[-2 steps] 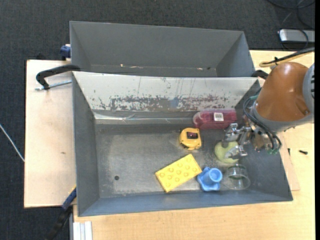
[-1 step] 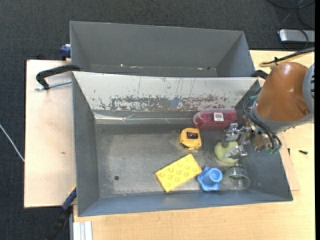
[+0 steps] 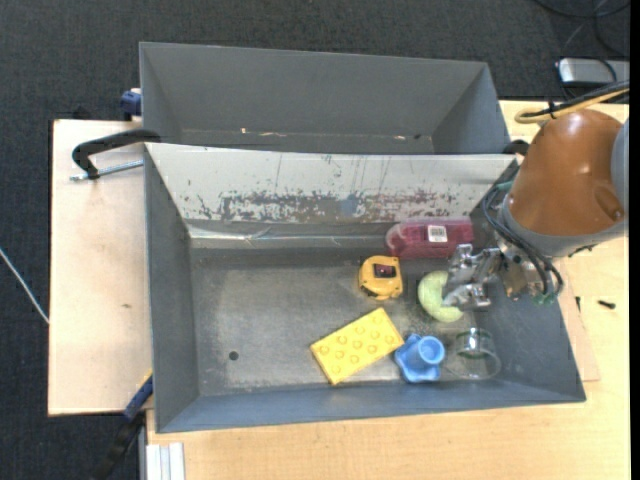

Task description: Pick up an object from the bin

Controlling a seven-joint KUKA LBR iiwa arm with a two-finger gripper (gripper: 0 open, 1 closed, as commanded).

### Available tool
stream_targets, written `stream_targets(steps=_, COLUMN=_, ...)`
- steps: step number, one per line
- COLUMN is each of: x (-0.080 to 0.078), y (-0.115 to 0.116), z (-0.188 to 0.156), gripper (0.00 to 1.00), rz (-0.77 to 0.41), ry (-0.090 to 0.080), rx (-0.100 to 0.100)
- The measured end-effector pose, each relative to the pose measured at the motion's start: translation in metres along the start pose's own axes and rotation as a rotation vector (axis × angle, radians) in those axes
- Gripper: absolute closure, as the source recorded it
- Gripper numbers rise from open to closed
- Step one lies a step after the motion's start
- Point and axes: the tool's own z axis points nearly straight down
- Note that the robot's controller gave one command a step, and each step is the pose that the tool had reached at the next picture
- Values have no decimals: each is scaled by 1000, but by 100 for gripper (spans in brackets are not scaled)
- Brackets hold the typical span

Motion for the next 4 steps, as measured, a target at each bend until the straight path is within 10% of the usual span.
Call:
stream_targets(steps=1, x=-20, y=-20, z=-87, gripper=0, rz=34, ry=-7, rx=2)
stream_targets(steps=3, x=-12, y=-15, z=-45, gripper=0, rz=-32, ry=-9, rx=3)
stream_targets(steps=4, x=-15, y=-14, z=10, gripper=0, rz=-249, ry=-7, rx=3)
